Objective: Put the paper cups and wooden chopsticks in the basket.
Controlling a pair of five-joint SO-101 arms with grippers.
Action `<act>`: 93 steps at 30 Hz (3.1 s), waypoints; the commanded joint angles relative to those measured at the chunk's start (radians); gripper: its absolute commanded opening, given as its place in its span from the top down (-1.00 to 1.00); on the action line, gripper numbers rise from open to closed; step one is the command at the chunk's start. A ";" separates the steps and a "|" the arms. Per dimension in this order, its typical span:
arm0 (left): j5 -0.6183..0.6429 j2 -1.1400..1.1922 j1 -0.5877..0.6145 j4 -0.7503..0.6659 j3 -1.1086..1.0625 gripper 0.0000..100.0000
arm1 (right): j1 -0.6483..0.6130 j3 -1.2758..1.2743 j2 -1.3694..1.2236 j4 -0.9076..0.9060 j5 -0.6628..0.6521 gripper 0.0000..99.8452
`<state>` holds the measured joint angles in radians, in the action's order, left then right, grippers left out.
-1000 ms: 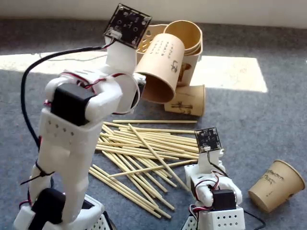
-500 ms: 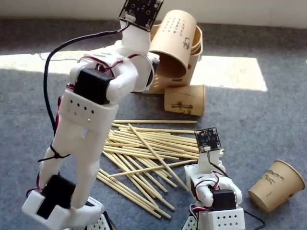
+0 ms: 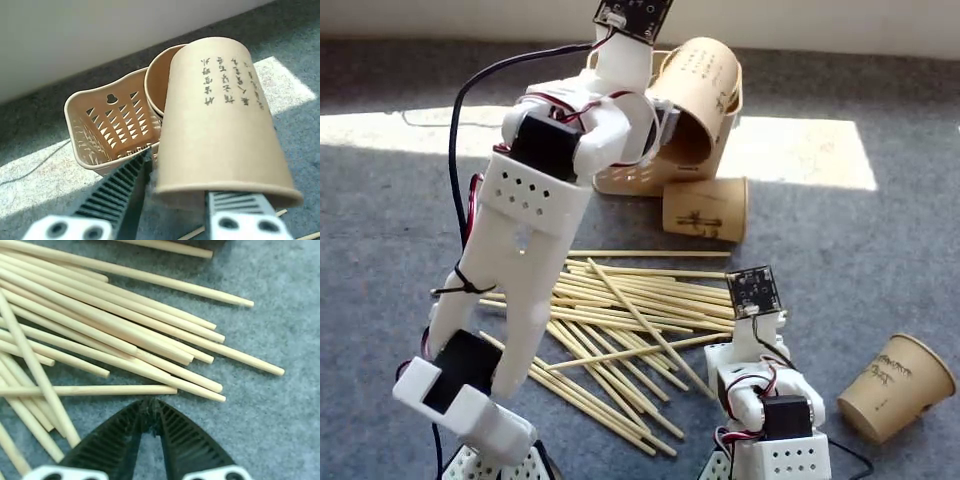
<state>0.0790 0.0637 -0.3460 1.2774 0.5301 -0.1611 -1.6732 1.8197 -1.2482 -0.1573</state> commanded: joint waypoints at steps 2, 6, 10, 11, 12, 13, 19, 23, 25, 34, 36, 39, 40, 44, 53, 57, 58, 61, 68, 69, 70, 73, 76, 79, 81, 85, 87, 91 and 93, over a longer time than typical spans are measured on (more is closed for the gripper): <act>0.008 0.015 0.031 -0.023 0.102 0.63 | -0.012 -0.119 0.016 -0.001 0.008 0.98; 0.023 0.044 0.038 -0.023 0.179 0.62 | -0.012 -0.119 0.016 -0.001 0.008 0.98; 0.094 0.079 0.038 -0.028 0.266 0.62 | -0.012 -0.119 0.016 -0.001 0.008 0.98; 0.106 0.093 0.038 -0.041 0.285 0.62 | -0.012 -0.119 0.016 -0.001 0.008 0.98; 0.120 0.108 0.038 -0.058 0.298 0.62 | -0.012 -0.119 0.016 -0.001 0.008 0.98; 0.135 0.124 0.038 -0.077 0.312 0.62 | -0.012 -0.119 0.016 -0.001 0.008 0.98; 0.230 0.196 0.054 -0.107 0.348 0.62 | -0.012 -0.119 0.016 -0.001 0.008 0.98; 0.272 0.229 0.054 -0.109 0.346 0.62 | -0.012 -0.119 0.016 -0.001 0.008 0.98; 0.292 0.237 0.054 -0.121 0.346 0.62 | -0.012 -0.119 0.016 -0.001 0.008 0.98; 0.304 0.234 0.054 -0.123 0.348 0.63 | -0.012 -0.119 0.016 -0.001 0.008 0.98; 0.305 0.234 0.073 -0.123 0.348 0.63 | -0.012 -0.119 0.016 -0.001 0.008 0.98; 0.350 0.236 0.116 -0.123 0.343 0.67 | -0.012 -0.119 0.016 -0.001 0.008 0.98; 0.379 0.236 0.133 -0.123 0.341 0.69 | -0.012 -0.119 0.016 -0.001 0.008 0.98; 0.416 0.234 0.170 -0.121 0.348 0.66 | -0.012 -0.119 0.016 -0.001 0.008 0.98; 0.413 0.234 0.124 -0.037 0.348 0.66 | -0.012 -0.119 0.016 -0.001 0.008 0.98; 0.410 0.234 0.059 -0.012 0.348 0.66 | -0.012 -0.119 0.016 -0.001 0.008 0.98; 0.410 0.236 0.045 -0.006 0.348 0.66 | -0.012 -0.119 0.016 -0.001 0.008 0.98; 0.410 0.234 0.028 -0.006 0.349 0.66 | -0.012 -0.119 0.016 -0.001 0.008 0.98; 0.410 0.245 -0.059 -0.009 0.355 0.66 | -0.012 -0.119 0.016 -0.001 0.008 0.98; 0.408 0.242 -0.065 -0.009 0.355 0.66 | -0.012 -0.119 0.016 -0.001 0.008 0.98; 0.408 0.237 -0.064 -0.011 0.357 0.66 | -0.012 -0.119 0.016 -0.001 0.008 0.98; 0.408 0.237 -0.050 -0.072 0.357 0.66 | -0.012 -0.119 0.016 -0.001 0.008 0.98; 0.408 0.236 -0.047 -0.080 0.357 0.66 | -0.012 -0.119 0.016 -0.001 0.008 0.98; 0.408 0.223 -0.045 -0.078 0.358 0.66 | -0.012 -0.119 0.016 -0.001 0.008 0.98; 0.407 0.194 -0.041 -0.078 0.354 0.66 | -0.012 -0.119 0.016 -0.001 0.008 0.98; 0.287 0.125 -0.048 -0.025 0.357 0.66 | -0.012 -0.119 0.016 -0.001 0.008 0.98; 0.244 0.081 -0.048 0.020 0.352 0.66 | -0.012 -0.119 0.016 -0.001 0.008 0.98; 0.195 0.010 -0.041 0.157 0.352 0.66 | -0.012 -0.119 0.016 -0.001 0.008 0.98; 0.169 -0.024 -0.039 0.221 0.352 0.66 | -0.012 -0.119 0.016 -0.001 0.008 0.98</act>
<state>0.3030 0.1465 -0.3905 1.3817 0.8324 -0.1611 -1.6732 1.8197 -1.2482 -0.1573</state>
